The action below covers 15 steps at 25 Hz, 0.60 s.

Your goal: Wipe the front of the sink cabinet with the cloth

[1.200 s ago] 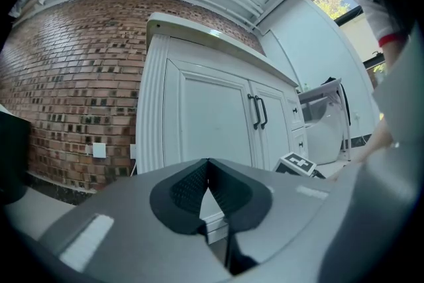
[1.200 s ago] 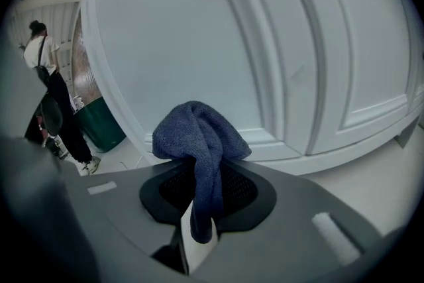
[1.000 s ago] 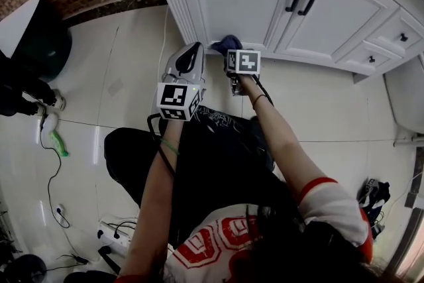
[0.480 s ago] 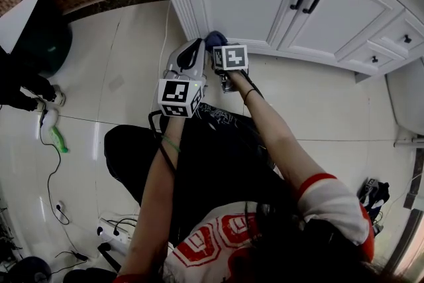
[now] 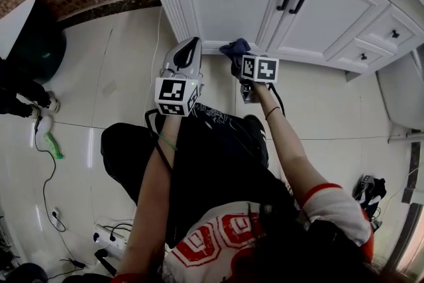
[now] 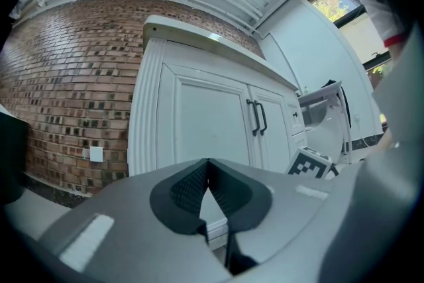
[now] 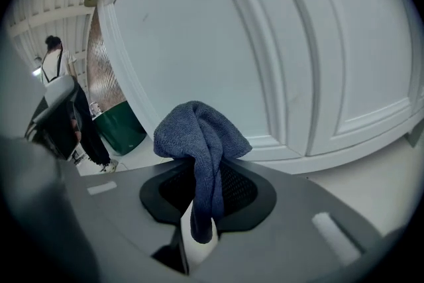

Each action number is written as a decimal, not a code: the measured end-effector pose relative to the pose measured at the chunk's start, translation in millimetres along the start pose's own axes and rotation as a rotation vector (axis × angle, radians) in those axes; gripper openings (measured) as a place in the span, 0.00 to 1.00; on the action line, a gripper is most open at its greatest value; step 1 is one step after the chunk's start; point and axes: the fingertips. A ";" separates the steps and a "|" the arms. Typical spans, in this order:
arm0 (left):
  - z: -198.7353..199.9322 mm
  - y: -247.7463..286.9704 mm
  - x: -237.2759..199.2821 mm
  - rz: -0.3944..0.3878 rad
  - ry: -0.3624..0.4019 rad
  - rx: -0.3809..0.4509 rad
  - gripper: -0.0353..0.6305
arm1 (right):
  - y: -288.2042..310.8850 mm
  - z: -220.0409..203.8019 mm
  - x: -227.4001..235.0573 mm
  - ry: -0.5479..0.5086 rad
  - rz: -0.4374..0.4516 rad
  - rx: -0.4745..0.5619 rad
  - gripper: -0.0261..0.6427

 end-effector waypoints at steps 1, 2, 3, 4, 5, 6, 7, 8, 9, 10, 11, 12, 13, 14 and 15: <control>3.4 1.6 2.7 -0.006 0.003 0.009 0.05 | -11.2 2.4 7.2 0.015 -0.005 0.015 0.16; 6.8 3.2 5.7 -0.013 0.005 0.017 0.05 | -22.6 4.8 14.3 0.029 -0.011 0.031 0.16; 10.1 5.1 8.9 -0.020 0.006 0.026 0.05 | -34.2 7.3 21.2 0.041 -0.019 0.046 0.16; 13.0 7.1 12.3 -0.027 0.007 0.034 0.05 | -46.1 10.0 27.9 0.051 -0.027 0.062 0.16; 15.9 9.3 15.7 -0.035 0.007 0.042 0.05 | -58.0 12.9 34.0 0.059 -0.036 0.079 0.16; 18.6 11.4 19.2 -0.044 0.007 0.049 0.05 | -69.7 15.8 39.3 0.067 -0.044 0.097 0.16; 21.2 13.6 22.9 -0.053 0.007 0.056 0.05 | -80.9 18.4 43.8 0.075 -0.050 0.114 0.16; 23.5 15.9 27.0 -0.062 0.007 0.062 0.05 | -91.4 20.6 47.6 0.083 -0.054 0.129 0.16; 25.5 18.3 31.5 -0.072 0.007 0.067 0.05 | -101.3 22.3 50.9 0.092 -0.055 0.142 0.16; 26.9 20.9 36.6 -0.083 0.009 0.071 0.05 | -110.7 23.4 53.8 0.104 -0.054 0.153 0.16; 27.8 23.5 42.3 -0.095 0.013 0.072 0.05 | -119.9 24.1 56.3 0.119 -0.052 0.164 0.16; 28.3 26.1 48.8 -0.109 0.021 0.071 0.05 | -129.5 24.8 58.4 0.136 -0.049 0.178 0.16; 28.7 28.4 56.1 -0.127 0.034 0.069 0.05 | -139.5 25.6 60.4 0.153 -0.047 0.197 0.16; 29.5 30.1 63.8 -0.148 0.049 0.067 0.05 | -149.9 26.7 62.2 0.165 -0.048 0.218 0.16; 31.0 31.3 71.5 -0.171 0.062 0.068 0.05 | -160.1 27.8 63.5 0.172 -0.052 0.239 0.16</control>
Point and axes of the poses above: the fingertips, and each gripper's own axes: y forward along the fingers, x to its right, z out of its top, and after that the axes turned 1 degree about y, right-handed
